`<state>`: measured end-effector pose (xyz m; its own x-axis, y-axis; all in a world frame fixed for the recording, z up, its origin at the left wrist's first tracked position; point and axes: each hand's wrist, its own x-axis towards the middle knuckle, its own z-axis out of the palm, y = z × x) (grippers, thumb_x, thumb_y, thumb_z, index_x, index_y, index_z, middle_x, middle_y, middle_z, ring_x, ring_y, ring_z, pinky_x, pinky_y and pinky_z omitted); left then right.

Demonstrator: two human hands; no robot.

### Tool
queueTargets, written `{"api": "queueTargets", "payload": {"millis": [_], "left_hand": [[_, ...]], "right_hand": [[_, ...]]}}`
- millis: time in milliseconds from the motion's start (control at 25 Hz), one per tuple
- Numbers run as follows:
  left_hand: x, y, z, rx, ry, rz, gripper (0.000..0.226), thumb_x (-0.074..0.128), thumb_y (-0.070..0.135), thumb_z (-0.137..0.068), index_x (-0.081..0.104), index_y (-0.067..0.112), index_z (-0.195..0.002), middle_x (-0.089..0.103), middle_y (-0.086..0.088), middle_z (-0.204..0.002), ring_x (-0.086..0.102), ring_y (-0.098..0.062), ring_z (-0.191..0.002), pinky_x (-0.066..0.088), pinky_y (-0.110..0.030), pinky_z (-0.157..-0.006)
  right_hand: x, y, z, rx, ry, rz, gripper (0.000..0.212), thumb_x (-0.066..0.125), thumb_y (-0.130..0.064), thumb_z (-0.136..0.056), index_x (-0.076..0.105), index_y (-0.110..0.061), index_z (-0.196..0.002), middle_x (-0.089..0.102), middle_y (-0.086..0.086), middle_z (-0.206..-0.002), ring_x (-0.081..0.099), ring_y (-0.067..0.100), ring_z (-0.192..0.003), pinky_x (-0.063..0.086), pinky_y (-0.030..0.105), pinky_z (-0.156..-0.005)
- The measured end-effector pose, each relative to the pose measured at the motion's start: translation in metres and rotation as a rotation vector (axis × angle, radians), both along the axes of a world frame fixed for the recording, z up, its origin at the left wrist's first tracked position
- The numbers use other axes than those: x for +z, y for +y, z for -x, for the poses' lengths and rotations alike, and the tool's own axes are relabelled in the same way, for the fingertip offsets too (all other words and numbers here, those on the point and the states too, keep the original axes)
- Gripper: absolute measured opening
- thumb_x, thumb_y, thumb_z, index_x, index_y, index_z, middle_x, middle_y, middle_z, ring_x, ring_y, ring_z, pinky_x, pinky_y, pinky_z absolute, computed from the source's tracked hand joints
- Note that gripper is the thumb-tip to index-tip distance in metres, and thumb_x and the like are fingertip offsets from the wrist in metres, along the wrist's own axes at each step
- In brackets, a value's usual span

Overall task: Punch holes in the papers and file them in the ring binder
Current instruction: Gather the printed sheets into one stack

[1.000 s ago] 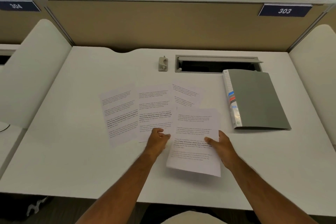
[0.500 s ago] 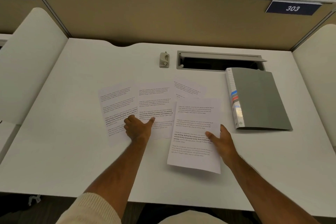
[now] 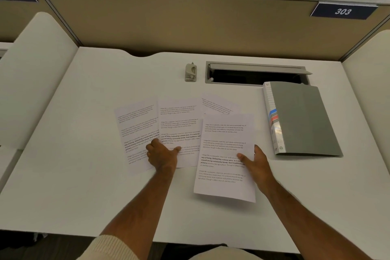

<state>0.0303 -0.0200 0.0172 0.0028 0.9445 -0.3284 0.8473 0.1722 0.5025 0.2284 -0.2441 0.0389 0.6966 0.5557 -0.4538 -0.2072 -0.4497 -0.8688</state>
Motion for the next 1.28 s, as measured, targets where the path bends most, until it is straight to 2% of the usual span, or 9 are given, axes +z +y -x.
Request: {"api": "queueTargets", "payload": {"millis": [280,360,440,560,720,840,1000,1160,1280], "left_hand": [[0.008,0.004,-0.004,0.058,-0.037,0.095,0.077,0.093,0.033,-0.070,0.049,0.011,-0.130,0.063,-0.016,-0.130,0.056,-0.040,-0.123,0.039,-0.052,-0.106],[0.011,0.001,-0.005,0.057,-0.100,0.118,0.063,0.088,0.027,-0.078,0.050,0.013,-0.127,0.066,-0.013,-0.129,0.060,-0.039,-0.120,0.036,-0.050,-0.108],[0.017,-0.002,-0.003,0.050,-0.230,0.115,0.053,0.083,0.020,-0.084,0.053,0.012,-0.128,0.067,-0.011,-0.130,0.062,-0.036,-0.121,0.041,-0.048,-0.108],[0.036,-0.005,-0.001,0.034,-0.438,0.116,0.057,0.078,0.014,-0.089,0.055,0.009,-0.141,0.063,-0.008,-0.139,0.060,-0.030,-0.128,0.050,-0.037,-0.101],[0.063,-0.002,0.006,0.028,-0.592,0.116,0.051,0.078,0.015,-0.090,0.060,0.016,-0.137,0.066,-0.002,-0.135,0.064,-0.022,-0.121,0.050,-0.025,-0.091],[0.083,0.003,0.013,0.077,-0.729,0.133,0.048,0.081,0.013,-0.087,0.064,0.021,-0.131,0.069,0.003,-0.126,0.066,-0.017,-0.112,0.052,-0.025,-0.089],[0.103,0.007,0.020,0.120,-0.815,0.157,0.052,0.085,0.017,-0.083,0.066,0.017,-0.131,0.072,0.003,-0.122,0.070,-0.016,-0.109,0.057,-0.031,-0.091],[0.117,0.007,0.023,0.131,-0.909,0.155,0.055,0.087,0.021,-0.080,0.065,0.020,-0.131,0.074,0.006,-0.119,0.071,-0.015,-0.109,0.058,-0.035,-0.095],[0.127,-0.004,0.021,0.065,-0.990,0.183,0.057,0.088,0.025,-0.079,0.064,0.025,-0.132,0.074,0.009,-0.121,0.071,-0.012,-0.111,0.057,-0.034,-0.094]], "right_hand": [[0.002,-0.001,-0.007,0.004,-0.004,0.011,0.044,0.072,-0.026,-0.092,0.053,-0.023,-0.131,0.067,-0.006,-0.121,0.069,0.012,-0.102,0.059,0.023,-0.074],[0.002,-0.002,-0.009,0.005,-0.003,0.011,0.044,0.072,-0.027,-0.092,0.053,-0.024,-0.131,0.067,-0.006,-0.121,0.070,0.014,-0.102,0.060,0.025,-0.075],[0.003,-0.004,-0.010,-0.001,-0.002,0.005,0.043,0.073,-0.027,-0.091,0.053,-0.026,-0.129,0.067,-0.007,-0.120,0.070,0.015,-0.103,0.060,0.027,-0.077],[0.001,-0.007,-0.012,-0.006,0.003,-0.013,0.039,0.074,-0.027,-0.091,0.056,-0.028,-0.126,0.069,-0.008,-0.120,0.071,0.016,-0.102,0.062,0.032,-0.080],[0.000,-0.012,-0.012,-0.021,0.014,-0.019,0.038,0.073,-0.028,-0.091,0.058,-0.028,-0.126,0.071,-0.005,-0.118,0.073,0.018,-0.099,0.063,0.036,-0.078],[0.001,-0.014,-0.011,-0.027,0.009,-0.030,0.038,0.073,-0.027,-0.092,0.059,-0.026,-0.127,0.072,-0.005,-0.118,0.073,0.017,-0.098,0.062,0.031,-0.075],[-0.002,-0.016,-0.014,-0.046,0.024,-0.062,0.043,0.075,-0.026,-0.090,0.061,-0.023,-0.130,0.073,-0.005,-0.119,0.073,0.017,-0.101,0.061,0.042,-0.087],[0.001,-0.019,-0.017,-0.060,0.038,-0.070,0.041,0.075,-0.025,-0.090,0.062,-0.022,-0.129,0.074,-0.004,-0.118,0.074,0.018,-0.100,0.061,0.045,-0.087],[0.003,-0.019,-0.011,-0.038,0.043,-0.056,0.041,0.076,-0.026,-0.090,0.062,-0.023,-0.128,0.074,-0.003,-0.116,0.075,0.020,-0.097,0.062,0.046,-0.084]]}}
